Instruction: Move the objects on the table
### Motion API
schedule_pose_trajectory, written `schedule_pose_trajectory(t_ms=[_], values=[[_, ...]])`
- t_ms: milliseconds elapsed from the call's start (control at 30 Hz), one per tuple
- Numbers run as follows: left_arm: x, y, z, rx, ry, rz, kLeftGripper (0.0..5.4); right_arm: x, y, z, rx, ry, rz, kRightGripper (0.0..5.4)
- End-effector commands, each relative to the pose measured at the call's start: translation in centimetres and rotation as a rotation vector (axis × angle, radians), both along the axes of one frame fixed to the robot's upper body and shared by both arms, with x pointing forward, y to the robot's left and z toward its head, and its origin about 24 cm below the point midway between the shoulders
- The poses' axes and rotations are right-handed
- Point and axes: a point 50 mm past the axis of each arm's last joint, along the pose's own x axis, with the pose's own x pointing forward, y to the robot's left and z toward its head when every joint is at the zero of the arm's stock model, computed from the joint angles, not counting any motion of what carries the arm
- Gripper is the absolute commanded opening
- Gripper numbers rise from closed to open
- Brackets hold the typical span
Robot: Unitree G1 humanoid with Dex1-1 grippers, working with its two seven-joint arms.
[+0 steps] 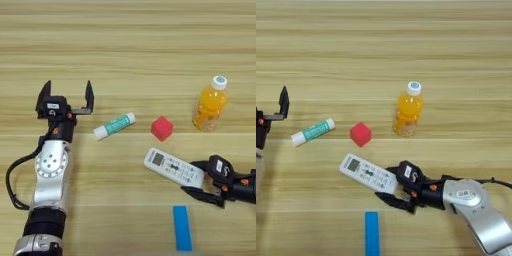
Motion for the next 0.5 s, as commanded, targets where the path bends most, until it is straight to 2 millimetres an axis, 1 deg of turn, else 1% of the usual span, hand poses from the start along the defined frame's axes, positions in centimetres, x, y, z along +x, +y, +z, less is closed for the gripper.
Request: schedule_pose_trajectory(t_ms=[33, 233, 500], values=[[0.2, -0.1, 0.1, 0.012, -0.009, -0.006, 5.40, 0.3, -0.4, 0.2, -0.020, -0.013, -0.019, 2.94], [0.2, -0.1, 0.1, 0.014, -0.009, -0.006, 5.40, 0.8, -0.8, 1.0, -0.017, -0.046, -0.016, 2.94], [0.3, -0.2, 0.1, 0.014, -0.009, -0.008, 5.40, 1.9, -2.9, 2.0, -0.062, -0.082, -0.023, 2.94]])
